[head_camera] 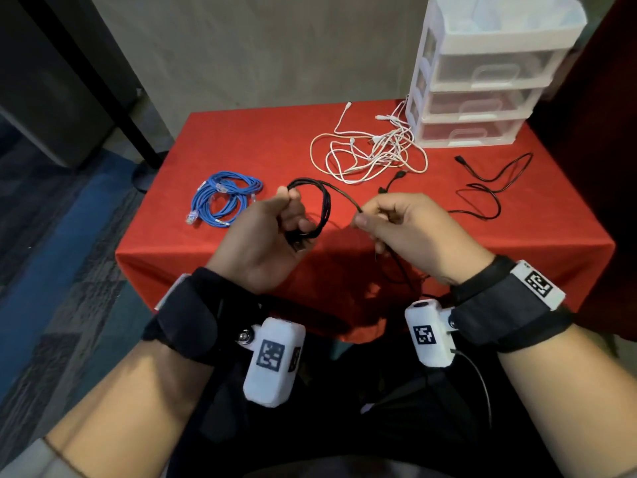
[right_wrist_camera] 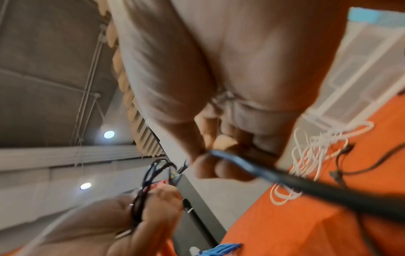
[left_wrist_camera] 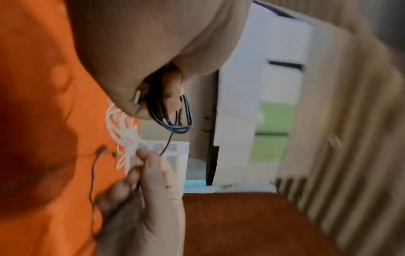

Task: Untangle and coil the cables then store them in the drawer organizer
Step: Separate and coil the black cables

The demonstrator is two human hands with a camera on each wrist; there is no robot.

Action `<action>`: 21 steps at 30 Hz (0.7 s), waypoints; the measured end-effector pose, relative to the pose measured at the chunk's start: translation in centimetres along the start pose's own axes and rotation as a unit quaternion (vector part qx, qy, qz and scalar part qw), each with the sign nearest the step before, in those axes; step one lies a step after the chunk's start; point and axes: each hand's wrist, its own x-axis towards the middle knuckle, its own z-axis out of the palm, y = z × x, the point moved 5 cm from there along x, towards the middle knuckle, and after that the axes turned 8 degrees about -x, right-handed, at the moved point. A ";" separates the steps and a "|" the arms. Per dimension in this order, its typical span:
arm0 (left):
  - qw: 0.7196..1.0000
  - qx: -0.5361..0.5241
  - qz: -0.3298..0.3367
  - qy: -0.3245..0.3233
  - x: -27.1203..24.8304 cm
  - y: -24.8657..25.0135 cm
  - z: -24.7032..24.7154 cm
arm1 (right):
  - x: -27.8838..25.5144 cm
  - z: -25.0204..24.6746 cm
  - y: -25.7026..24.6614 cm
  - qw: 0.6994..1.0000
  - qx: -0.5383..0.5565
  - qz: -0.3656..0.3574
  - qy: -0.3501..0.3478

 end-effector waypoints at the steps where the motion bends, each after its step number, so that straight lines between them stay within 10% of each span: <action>1: 0.999 -0.039 -0.022 0.005 -0.1 -0.6 -0.1 | 0.1 0.1 -0.2 0.998 0.056 0.002 0.018; 10: 0.993 -0.055 -0.101 0.025 -0.2 -3.4 -0.5 | 0.6 -0.4 -1.4 0.990 0.113 -0.004 0.087; 16: 0.996 0.037 0.022 0.076 1.0 -1.1 -1.7 | -0.6 1.9 -0.5 0.980 0.173 0.064 -0.072; 21: 0.989 0.093 0.082 0.076 0.9 -1.2 -1.8 | -1.6 2.6 -0.1 0.964 0.246 0.085 -0.061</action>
